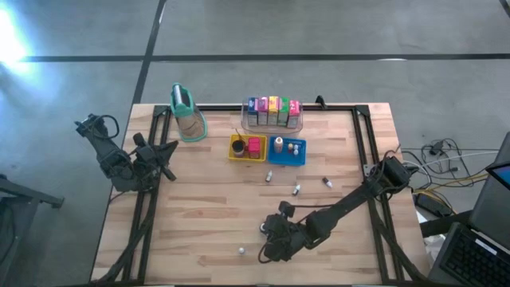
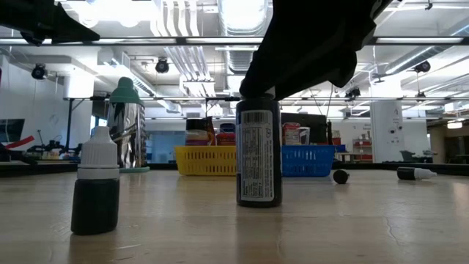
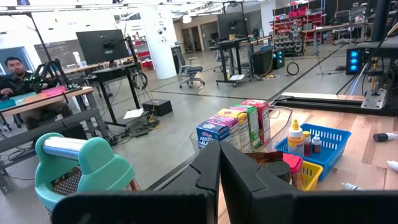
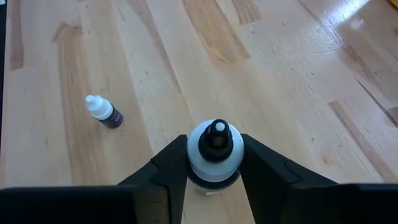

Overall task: Pick & Place Kitchen Items
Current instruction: Put the large black food coloring bottle into the blue bin

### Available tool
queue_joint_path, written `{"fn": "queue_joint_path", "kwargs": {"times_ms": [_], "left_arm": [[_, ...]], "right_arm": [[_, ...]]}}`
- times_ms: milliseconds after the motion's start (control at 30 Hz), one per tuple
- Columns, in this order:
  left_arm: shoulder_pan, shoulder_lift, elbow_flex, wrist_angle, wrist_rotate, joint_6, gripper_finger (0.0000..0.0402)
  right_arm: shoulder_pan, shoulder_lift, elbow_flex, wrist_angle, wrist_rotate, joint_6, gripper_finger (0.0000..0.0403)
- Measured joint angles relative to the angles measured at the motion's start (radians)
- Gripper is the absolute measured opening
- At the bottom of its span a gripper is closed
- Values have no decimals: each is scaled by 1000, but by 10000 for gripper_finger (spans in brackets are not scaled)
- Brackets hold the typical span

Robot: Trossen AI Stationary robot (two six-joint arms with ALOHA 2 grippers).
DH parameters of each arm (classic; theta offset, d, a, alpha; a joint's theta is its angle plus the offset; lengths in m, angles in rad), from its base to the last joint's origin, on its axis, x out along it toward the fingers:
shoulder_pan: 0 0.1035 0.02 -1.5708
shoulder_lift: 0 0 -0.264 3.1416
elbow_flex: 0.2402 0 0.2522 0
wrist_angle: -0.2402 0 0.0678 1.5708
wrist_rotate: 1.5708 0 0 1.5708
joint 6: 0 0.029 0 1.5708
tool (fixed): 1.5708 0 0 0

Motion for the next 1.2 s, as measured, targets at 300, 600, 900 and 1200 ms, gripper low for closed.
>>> {"fn": "queue_joint_path", "kwargs": {"times_ms": [300, 600, 900, 1200], "left_arm": [[0, 0, 0, 0, 0, 0, 14], [0, 0, 0, 0, 0, 0, 14], [0, 2, 0, 0, 0, 0, 14], [0, 2, 0, 0, 0, 0, 14]], "right_arm": [[0, -8, 0, -26, 12, -8, 129], [-13, -90, 0, -143, 53, -8, 112], [-101, -219, -5, -316, 94, -16, 128], [-285, -345, -19, -352, 88, -138, 118]]}}
